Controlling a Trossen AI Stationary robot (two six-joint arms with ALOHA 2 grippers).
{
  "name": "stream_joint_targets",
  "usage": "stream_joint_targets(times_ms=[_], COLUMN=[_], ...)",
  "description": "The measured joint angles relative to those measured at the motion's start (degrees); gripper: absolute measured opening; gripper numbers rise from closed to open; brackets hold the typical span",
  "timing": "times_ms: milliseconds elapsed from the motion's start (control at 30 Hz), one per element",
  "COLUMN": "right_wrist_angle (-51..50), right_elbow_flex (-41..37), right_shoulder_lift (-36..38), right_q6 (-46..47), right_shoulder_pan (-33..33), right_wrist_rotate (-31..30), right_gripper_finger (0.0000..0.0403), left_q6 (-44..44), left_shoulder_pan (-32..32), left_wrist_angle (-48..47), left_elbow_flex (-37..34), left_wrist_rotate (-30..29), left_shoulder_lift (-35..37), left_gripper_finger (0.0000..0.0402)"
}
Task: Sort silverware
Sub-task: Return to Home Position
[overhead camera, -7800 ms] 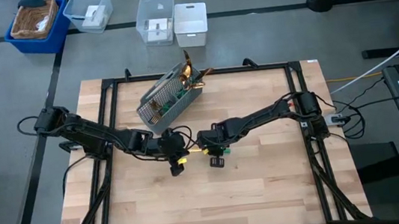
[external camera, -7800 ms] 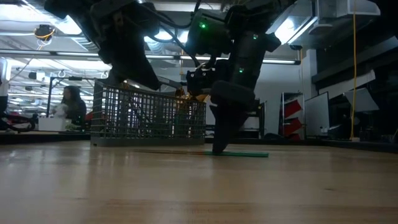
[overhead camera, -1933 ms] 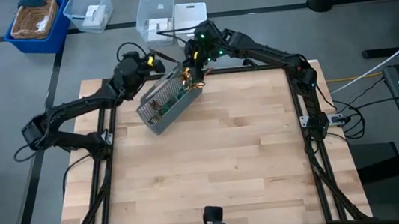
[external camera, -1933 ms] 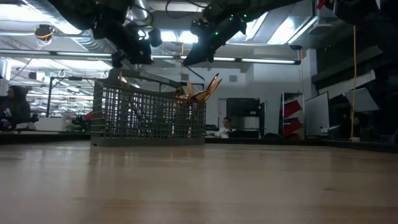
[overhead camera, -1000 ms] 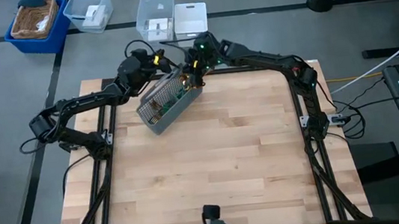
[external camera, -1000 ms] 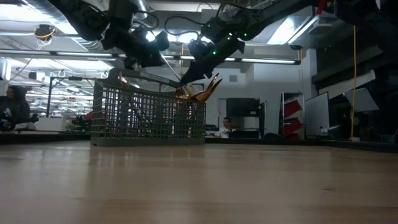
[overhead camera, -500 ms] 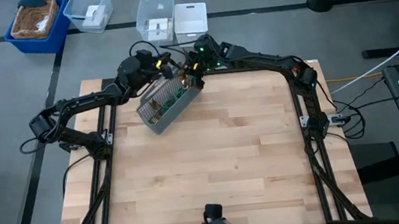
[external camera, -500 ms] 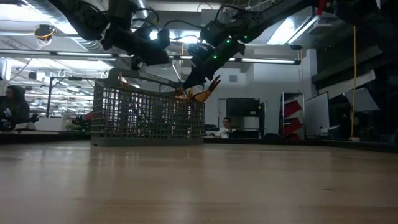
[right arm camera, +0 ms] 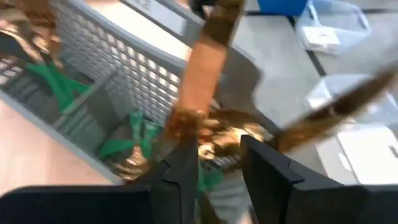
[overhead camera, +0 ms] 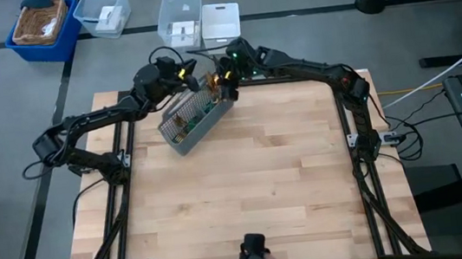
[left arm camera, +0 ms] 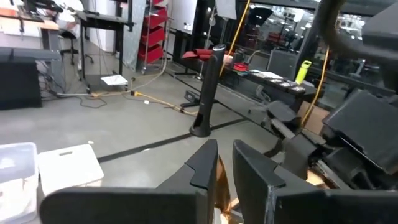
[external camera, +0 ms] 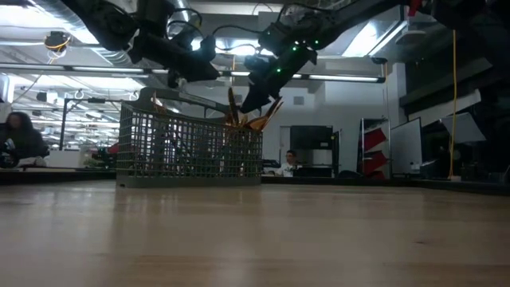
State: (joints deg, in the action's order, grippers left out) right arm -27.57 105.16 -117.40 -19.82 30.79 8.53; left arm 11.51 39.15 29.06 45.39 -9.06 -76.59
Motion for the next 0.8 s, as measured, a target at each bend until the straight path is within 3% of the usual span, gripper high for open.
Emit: stream_joint_targets(times_ms=[267,600,800], right_wrist_angle=[-14.86,-29.59,-34.16], right_elbow_flex=[10.49,30.01,27.87], right_shoulder_lift=[0.02,0.38,7.49], right_q6=[0.0,4.49,10.02], right_shoulder_pan=[-0.02,-0.01,0.39], right_wrist_rotate=[-3.51,-3.49,-2.68], right_gripper_finger=[0.012,0.0119,0.0119], left_q6=[-0.01,-6.4,-7.33], left_shoulder_pan=[3.88,7.79,5.13], left_wrist_angle=[-2.9,-33.36,-50.79], left_elbow_flex=[0.04,0.04,0.04], left_wrist_rotate=[0.16,10.01,18.01], left_shoulder_lift=[8.56,29.11,36.83], left_gripper_finger=[0.004,0.004,0.004])
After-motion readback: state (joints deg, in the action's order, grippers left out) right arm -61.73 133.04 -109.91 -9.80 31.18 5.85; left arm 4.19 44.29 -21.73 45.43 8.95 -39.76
